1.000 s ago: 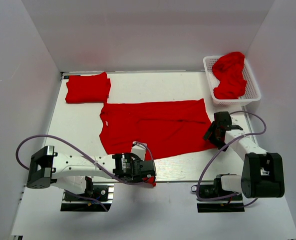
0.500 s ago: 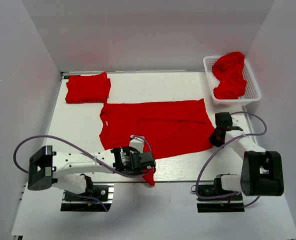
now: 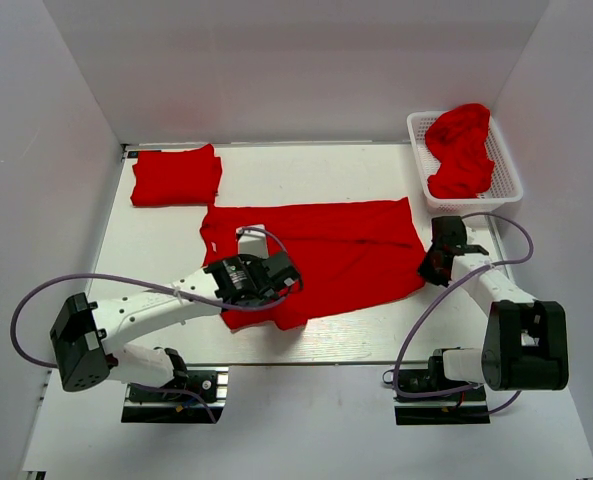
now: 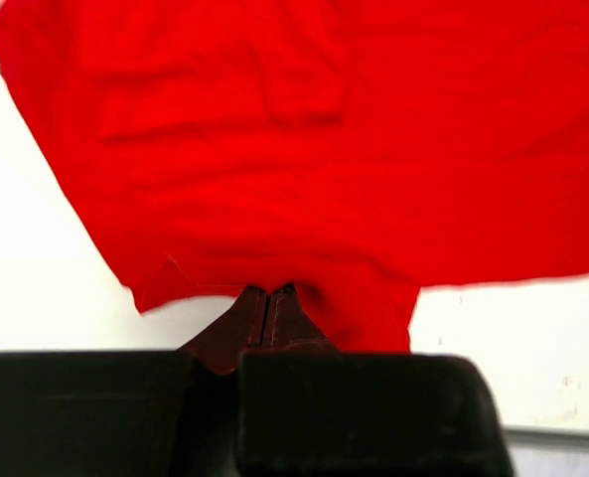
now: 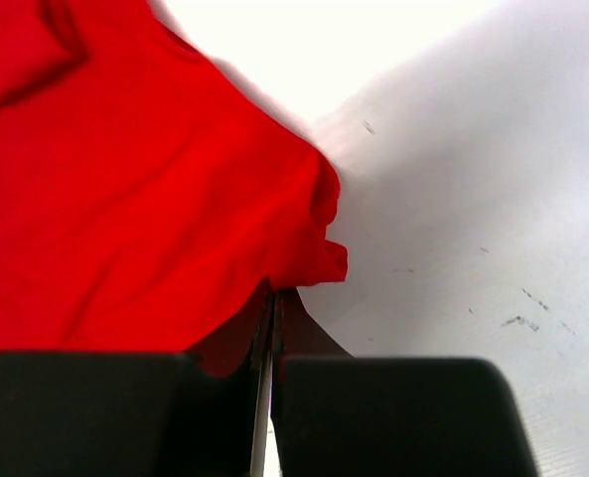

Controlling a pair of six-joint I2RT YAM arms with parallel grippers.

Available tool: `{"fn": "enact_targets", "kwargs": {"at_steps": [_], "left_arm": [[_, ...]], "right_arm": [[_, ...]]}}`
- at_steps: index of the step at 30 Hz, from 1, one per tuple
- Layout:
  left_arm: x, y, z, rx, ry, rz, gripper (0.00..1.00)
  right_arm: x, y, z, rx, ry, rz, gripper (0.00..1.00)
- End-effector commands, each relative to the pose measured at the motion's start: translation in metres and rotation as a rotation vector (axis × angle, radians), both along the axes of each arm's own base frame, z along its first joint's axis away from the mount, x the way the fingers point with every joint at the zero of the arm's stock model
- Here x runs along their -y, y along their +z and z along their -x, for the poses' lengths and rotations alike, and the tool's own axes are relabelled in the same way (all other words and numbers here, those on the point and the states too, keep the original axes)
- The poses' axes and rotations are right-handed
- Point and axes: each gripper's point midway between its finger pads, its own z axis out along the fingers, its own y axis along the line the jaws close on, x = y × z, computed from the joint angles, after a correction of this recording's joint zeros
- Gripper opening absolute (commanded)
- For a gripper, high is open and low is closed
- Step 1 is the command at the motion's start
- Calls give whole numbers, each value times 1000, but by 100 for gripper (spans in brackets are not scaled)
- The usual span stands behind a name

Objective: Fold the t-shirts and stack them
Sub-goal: Grap the side of the flattened tshirt closest away from the robot with both arms, then fold the other side of the tshirt into a rectangle

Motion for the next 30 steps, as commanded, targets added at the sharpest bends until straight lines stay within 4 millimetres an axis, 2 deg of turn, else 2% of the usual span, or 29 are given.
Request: {"fn": "enact_targets", "kwargs": {"at_steps": [1, 3, 6, 7, 10, 14, 16, 22, 23, 24, 29, 30], "left_arm": [[-5, 28, -29, 122, 11, 21, 0], [-7, 27, -38, 137, -15, -22, 0], [-4, 38, -61, 173, 9, -49, 0], [-14, 40, -67, 183, 41, -86, 0], [-25, 52, -83, 212, 84, -119, 0], [-31, 68, -107, 273, 89, -97, 0], [-41, 64, -116, 265, 106, -128, 0], [-45, 58, -142, 248, 99, -154, 0], [-47, 61, -150, 263, 111, -148, 0], [-49, 55, -153, 250, 118, -162, 0], [-55, 53, -169, 248, 119, -177, 0], [-63, 49, -174, 238, 141, -187, 0]], "right_arm": [[-6, 23, -25, 57, 49, -9, 0], [-7, 25, -27, 55, 70, -6, 0], [-3, 44, -43, 99, 77, 17, 0], [-3, 45, -43, 95, 82, 24, 0], [-1, 51, -49, 98, 90, 37, 0], [-3, 53, -58, 86, 110, 37, 0], [-2, 57, -65, 90, 113, 44, 0], [-3, 62, -81, 90, 137, 55, 0], [-3, 57, -82, 73, 140, 55, 0], [-3, 59, -85, 80, 145, 59, 0], [-2, 64, -103, 103, 154, 79, 0], [-1, 64, -106, 105, 158, 82, 0]]}}
